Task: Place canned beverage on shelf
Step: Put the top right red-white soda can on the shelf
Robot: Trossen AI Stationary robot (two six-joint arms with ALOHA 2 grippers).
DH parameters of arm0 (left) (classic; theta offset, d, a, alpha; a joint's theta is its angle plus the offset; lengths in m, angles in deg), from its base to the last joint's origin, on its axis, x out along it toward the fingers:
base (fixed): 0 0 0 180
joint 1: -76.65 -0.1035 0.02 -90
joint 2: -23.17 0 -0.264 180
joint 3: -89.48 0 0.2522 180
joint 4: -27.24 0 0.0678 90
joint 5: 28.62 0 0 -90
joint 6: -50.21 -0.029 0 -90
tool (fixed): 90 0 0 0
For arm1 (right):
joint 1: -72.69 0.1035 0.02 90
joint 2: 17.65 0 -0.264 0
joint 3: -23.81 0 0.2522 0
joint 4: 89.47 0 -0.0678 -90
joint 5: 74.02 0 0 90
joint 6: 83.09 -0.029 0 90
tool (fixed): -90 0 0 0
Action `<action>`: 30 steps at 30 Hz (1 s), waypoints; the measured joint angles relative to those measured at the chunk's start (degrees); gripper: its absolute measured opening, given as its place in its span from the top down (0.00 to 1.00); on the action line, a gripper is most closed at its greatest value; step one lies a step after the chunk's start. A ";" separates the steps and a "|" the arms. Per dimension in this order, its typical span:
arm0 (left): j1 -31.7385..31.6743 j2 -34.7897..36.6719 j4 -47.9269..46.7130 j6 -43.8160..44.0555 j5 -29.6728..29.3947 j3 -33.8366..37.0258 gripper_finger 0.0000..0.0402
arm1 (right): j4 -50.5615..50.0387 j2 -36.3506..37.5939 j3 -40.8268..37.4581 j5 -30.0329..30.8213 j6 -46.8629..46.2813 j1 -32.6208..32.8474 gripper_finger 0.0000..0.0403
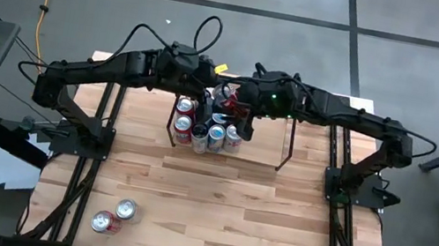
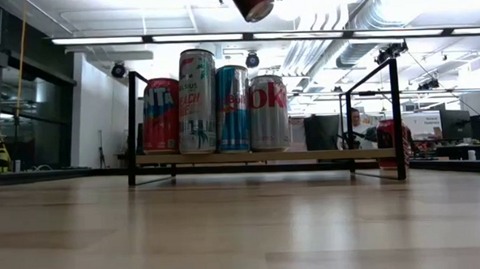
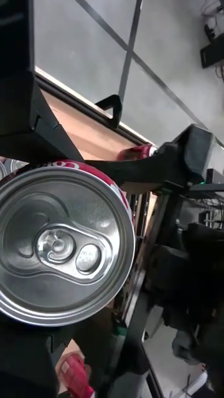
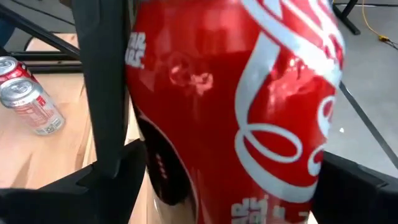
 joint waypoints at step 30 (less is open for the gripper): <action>-4.46 8.91 -8.95 4.11 -0.34 3.53 0.32 | -16.23 19.44 -15.60 7.53 -14.01 -0.27 0.29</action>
